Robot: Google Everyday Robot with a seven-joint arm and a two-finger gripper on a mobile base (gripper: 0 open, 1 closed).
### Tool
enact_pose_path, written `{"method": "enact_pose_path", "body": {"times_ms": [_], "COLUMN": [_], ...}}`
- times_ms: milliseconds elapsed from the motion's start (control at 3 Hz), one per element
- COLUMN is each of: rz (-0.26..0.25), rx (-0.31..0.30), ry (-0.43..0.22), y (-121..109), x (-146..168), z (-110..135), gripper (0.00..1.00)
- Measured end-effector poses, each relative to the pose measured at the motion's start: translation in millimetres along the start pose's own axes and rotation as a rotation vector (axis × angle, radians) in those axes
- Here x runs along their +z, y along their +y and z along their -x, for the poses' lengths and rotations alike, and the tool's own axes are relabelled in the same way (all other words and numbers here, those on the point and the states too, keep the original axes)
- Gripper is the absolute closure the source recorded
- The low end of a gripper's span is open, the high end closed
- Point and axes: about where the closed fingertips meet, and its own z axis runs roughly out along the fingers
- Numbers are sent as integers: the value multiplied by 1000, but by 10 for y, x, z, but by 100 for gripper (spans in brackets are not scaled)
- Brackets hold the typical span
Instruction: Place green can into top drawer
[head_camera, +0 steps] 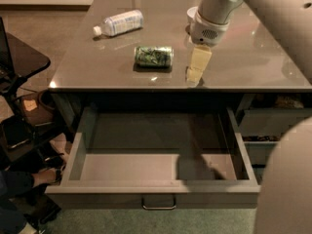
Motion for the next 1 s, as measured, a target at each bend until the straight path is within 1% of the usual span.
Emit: {"method": "enact_pose_path", "body": {"times_ms": [333,667,1000], "rz": [16,1,-2], "rx": [-15,-43,-40], "ry": [-40,-67,-65], "y": [-254,-469,-475], "x": [249,385,422], "z": [361,840,835], "gripper": [0,0,0]}}
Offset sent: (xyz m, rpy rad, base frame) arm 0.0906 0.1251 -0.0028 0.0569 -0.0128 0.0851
